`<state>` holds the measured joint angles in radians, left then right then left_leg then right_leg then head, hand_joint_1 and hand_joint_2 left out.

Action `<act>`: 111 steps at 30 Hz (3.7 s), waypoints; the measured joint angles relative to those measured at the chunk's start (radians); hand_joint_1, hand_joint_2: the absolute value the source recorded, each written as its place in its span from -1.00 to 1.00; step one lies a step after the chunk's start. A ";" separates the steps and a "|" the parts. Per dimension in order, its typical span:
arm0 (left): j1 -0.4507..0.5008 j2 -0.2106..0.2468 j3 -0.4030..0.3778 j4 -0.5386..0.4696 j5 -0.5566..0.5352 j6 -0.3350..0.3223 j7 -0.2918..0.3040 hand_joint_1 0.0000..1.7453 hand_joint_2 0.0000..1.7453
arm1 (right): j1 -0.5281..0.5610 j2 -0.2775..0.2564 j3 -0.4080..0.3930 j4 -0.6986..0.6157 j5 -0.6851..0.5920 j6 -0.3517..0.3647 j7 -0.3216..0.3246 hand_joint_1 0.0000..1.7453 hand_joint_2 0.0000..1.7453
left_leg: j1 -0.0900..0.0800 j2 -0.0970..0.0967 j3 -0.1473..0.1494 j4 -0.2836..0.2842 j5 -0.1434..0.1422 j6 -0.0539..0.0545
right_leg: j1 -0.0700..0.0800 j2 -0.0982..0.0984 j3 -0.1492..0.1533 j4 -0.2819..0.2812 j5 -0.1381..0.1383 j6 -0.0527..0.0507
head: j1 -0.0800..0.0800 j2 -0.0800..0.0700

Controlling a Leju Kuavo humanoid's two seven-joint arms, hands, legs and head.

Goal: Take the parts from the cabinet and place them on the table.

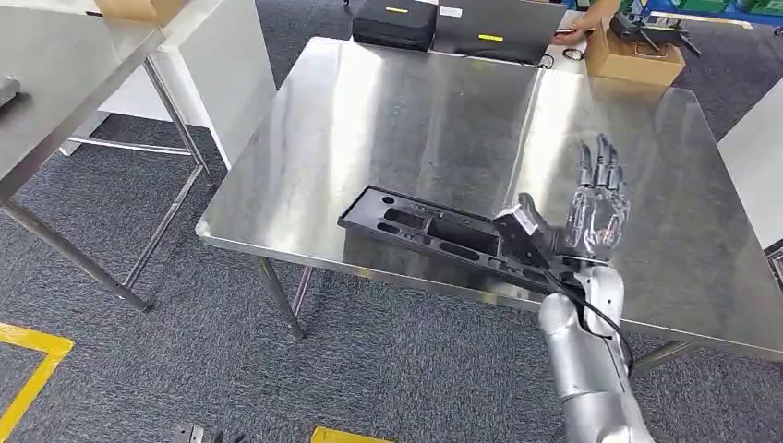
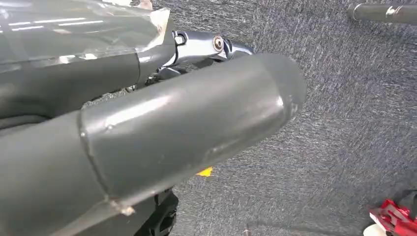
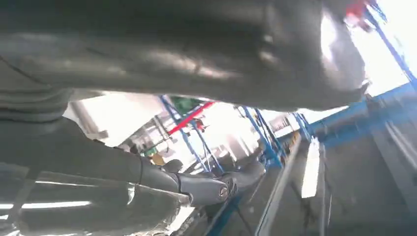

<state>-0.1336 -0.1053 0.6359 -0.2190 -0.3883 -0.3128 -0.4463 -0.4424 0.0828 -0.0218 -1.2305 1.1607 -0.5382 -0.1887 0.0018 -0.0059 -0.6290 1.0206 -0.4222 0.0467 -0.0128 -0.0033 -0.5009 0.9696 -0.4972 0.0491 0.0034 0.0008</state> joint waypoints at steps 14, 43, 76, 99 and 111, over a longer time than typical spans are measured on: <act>0.015 -0.003 0.053 0.000 0.031 -0.001 -0.061 -1.00 -1.00 | 0.356 -0.003 0.160 -0.682 -0.369 -0.045 -0.227 -1.00 -1.00 | 0.001 -0.002 0.002 -0.001 -0.004 -0.005 | 0.000 0.000 -0.006 -0.001 -0.006 -0.002 | 0.000 0.000; 0.052 -0.013 0.164 0.000 0.088 -0.002 -0.013 -1.00 -1.00 | 0.592 -0.067 0.352 -0.805 -0.622 0.256 -0.361 -1.00 -1.00 | -0.011 -0.009 0.046 -0.013 -0.034 0.002 | 0.000 0.003 -0.035 0.043 0.018 0.001 | 0.002 0.000; 0.066 -0.083 0.373 -0.002 0.242 -0.002 -0.017 -1.00 -1.00 | 0.578 0.082 0.273 -0.471 -0.740 0.544 -0.377 -1.00 -1.00 | -0.002 0.006 0.001 -0.012 0.037 -0.015 | 0.021 0.002 0.050 0.000 -0.040 -0.030 | -0.001 0.000; 0.058 -0.068 0.386 -0.008 0.166 -0.018 0.063 -1.00 -1.00 | 0.295 0.099 -0.089 0.692 -1.063 0.452 -0.072 -1.00 -1.00 | 0.007 0.001 0.015 -0.020 0.004 0.011 | -0.006 0.001 -0.166 0.334 -0.102 0.004 | 0.010 0.000; 0.061 -0.065 0.386 -0.008 0.136 -0.020 0.078 -1.00 -1.00 | 0.260 0.155 -0.198 0.919 -0.917 0.383 0.036 -1.00 -1.00 | 0.011 0.008 -0.058 0.074 -0.065 -0.045 | -0.005 -0.001 0.029 -0.004 -0.004 -0.059 | -0.001 0.000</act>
<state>-0.0731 -0.1705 1.0216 -0.2270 -0.2525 -0.3326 -0.3685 -0.1824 0.2380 -0.2202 -0.3117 0.2439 -0.1549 -0.1531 0.0129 0.0022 -0.6871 1.0942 -0.4873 0.0013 -0.0174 -0.0041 -0.4724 0.9652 -0.5017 -0.0095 0.0027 0.0008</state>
